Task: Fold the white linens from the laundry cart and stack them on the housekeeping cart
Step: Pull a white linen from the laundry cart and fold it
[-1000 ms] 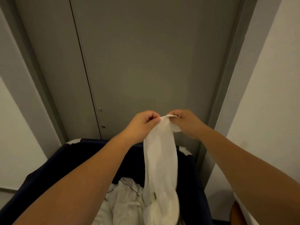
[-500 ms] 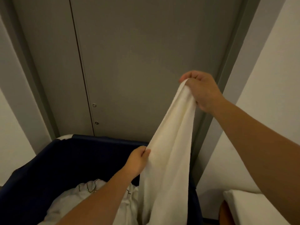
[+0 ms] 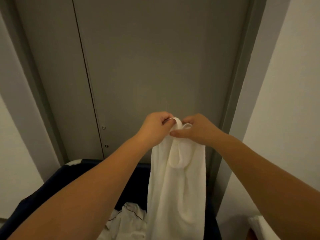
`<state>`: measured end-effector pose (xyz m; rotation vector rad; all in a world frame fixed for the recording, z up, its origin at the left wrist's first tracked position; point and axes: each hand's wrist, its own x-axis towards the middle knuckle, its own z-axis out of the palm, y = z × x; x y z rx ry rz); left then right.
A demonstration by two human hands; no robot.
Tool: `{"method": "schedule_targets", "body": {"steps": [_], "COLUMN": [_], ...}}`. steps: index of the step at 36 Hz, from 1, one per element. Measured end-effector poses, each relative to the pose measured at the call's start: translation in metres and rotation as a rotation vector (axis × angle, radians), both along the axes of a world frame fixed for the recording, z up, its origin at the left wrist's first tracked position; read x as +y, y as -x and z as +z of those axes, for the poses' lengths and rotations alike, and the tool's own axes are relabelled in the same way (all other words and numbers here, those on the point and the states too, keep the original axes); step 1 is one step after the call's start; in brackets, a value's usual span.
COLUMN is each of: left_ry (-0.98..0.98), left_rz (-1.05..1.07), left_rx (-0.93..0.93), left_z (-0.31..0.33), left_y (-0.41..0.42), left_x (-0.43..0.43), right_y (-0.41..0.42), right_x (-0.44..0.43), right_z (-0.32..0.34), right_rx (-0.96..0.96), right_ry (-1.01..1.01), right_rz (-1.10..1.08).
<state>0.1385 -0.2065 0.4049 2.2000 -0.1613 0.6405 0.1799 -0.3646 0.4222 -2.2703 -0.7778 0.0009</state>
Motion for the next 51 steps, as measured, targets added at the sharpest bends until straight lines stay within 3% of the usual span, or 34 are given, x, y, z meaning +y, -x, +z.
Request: {"method": "schedule_targets", "body": {"steps": [9,13,17,22,28,31,35,41,51], "left_ry": [0.223,0.353,0.365,0.286,0.277,0.241,0.057,-0.180,-0.154], "left_rz": [-0.087,-0.143,-0.126,0.005,0.252,0.236,0.180,0.115,0.047], "left_rx": [0.059,0.162,0.334,0.330,0.072,-0.016,-0.095,-0.092,-0.064], "left_z": [-0.025,-0.064,-0.104,-0.125,-0.097,-0.055,0.016,0.060,0.041], "left_y": [0.011,0.008,0.007,0.002,-0.009,-0.008,0.001,0.004,0.018], "left_x": [0.013,0.013,0.009,0.004,0.020,0.036,0.042,0.026,0.022], "right_y": [-0.001,-0.005,-0.006,-0.007,-0.013,-0.020,-0.030,-0.013,-0.003], "right_x": [0.007,0.008,0.005,-0.002,-0.028,-0.045,-0.055,-0.029,0.012], "right_z": [0.005,0.019,0.036,0.055,0.069,0.067,0.049,0.038,0.029], "right_rx": [-0.146,-0.156,-0.152,-0.183,-0.291,-0.281,-0.169,-0.127,-0.118], "right_ry": [0.058,-0.018,-0.093,-0.215,-0.247,-0.125,0.046,0.014,0.006], "right_rz": [-0.012,-0.042,-0.051,-0.094,-0.203,-0.257,-0.273,-0.114,0.062]}}
